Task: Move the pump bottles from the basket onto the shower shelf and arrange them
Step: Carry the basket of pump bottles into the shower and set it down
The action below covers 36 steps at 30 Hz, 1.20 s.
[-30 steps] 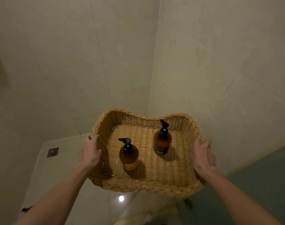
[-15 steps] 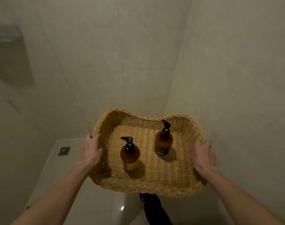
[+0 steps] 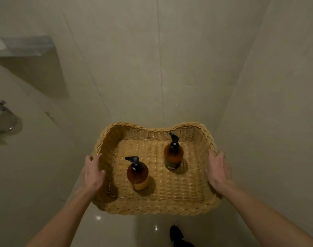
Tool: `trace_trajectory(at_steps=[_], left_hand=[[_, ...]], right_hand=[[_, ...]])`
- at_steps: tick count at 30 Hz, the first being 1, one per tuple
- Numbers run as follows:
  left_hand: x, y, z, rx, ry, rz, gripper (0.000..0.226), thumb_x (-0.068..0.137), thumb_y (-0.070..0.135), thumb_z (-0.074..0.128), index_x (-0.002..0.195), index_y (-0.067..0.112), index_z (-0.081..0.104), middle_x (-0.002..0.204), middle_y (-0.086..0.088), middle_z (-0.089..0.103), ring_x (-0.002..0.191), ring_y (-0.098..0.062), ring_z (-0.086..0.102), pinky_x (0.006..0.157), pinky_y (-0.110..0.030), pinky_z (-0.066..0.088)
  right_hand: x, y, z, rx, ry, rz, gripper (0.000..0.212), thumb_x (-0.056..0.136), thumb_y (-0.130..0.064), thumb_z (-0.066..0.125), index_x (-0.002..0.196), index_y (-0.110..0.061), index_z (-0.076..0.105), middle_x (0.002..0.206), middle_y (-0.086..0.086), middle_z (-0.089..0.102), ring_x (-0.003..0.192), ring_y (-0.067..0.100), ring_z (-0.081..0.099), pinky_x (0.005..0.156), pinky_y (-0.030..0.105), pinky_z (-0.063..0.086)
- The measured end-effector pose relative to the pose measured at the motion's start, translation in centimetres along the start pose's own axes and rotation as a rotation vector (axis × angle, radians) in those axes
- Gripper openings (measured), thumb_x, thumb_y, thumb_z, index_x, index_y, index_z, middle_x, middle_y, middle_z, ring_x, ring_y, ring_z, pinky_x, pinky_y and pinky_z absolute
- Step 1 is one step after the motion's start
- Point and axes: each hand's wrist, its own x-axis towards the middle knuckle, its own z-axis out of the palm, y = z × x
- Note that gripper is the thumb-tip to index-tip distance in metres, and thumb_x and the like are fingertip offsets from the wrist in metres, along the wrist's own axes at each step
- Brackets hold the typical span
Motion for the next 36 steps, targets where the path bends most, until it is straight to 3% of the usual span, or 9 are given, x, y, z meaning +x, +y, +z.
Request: trace_trajectory(at_steps=[4,7,12,22,28,36], left_hand=[[2.7,-0.3,0.2,0.043,0.029,-0.089,0.064,0.081,-0.006,0.055,0.138,0.018,0.042,0.132,-0.017,0.042,0.110,-0.033,0.051,0.092,-0.046,0.049],[3.5,-0.7,0.1,0.068,0.068,-0.155,0.063,0.081,-0.004,0.057,0.137,0.020,0.042,0.131,-0.016,0.043,0.109,-0.034,0.053,0.092,-0.046,0.049],[4.0,-1.5,-0.5,0.082,0.111,-0.230,0.063,0.081,-0.002,0.057,0.138,0.020,0.041,0.129,-0.015,0.044,0.104,-0.029,0.053,0.083,-0.040,0.049],[5.3,-4.7,-1.3,0.144,0.153,-0.374,0.067,0.079,0.000,0.059,0.138,0.023,0.040,0.130,-0.014,0.044,0.097,-0.027,0.057,0.075,-0.035,0.051],[7.6,-6.5,-1.8,0.138,0.180,-0.450,0.066,0.080,0.001,0.059,0.140,0.023,0.038,0.135,-0.014,0.041,0.101,-0.031,0.059,0.083,-0.042,0.055],[10.5,-10.2,-3.1,0.063,0.271,-0.556,0.066,0.080,-0.005,0.058,0.139,0.018,0.040,0.132,-0.015,0.043,0.092,-0.019,0.050,0.075,-0.030,0.046]], right_hand=[[5.4,-1.6,1.5,0.028,-0.025,-0.150,0.037,0.081,-0.019,0.064,0.111,-0.017,0.041,0.105,0.009,0.038,0.073,0.015,0.041,0.060,0.027,0.041],[8.3,-3.0,2.3,0.027,-0.056,-0.200,0.037,0.080,-0.018,0.063,0.109,-0.017,0.040,0.102,0.008,0.036,0.073,0.017,0.042,0.061,0.031,0.046],[11.8,-6.0,3.0,-0.021,-0.098,-0.286,0.037,0.079,-0.009,0.062,0.111,-0.015,0.046,0.091,0.003,0.027,0.065,0.017,0.037,0.058,0.029,0.040],[16.2,-12.2,4.9,-0.096,-0.220,-0.443,0.034,0.084,-0.017,0.056,0.114,-0.013,0.042,0.098,0.008,0.034,0.069,0.020,0.041,0.064,0.030,0.044],[18.8,-16.6,7.1,-0.126,-0.255,-0.504,0.036,0.082,-0.018,0.058,0.114,-0.013,0.041,0.101,0.011,0.038,0.070,0.021,0.043,0.068,0.035,0.048],[22.3,-25.0,10.1,-0.145,-0.279,-0.645,0.033,0.083,-0.016,0.056,0.112,-0.013,0.042,0.099,0.009,0.037,0.072,0.021,0.044,0.069,0.037,0.048]])
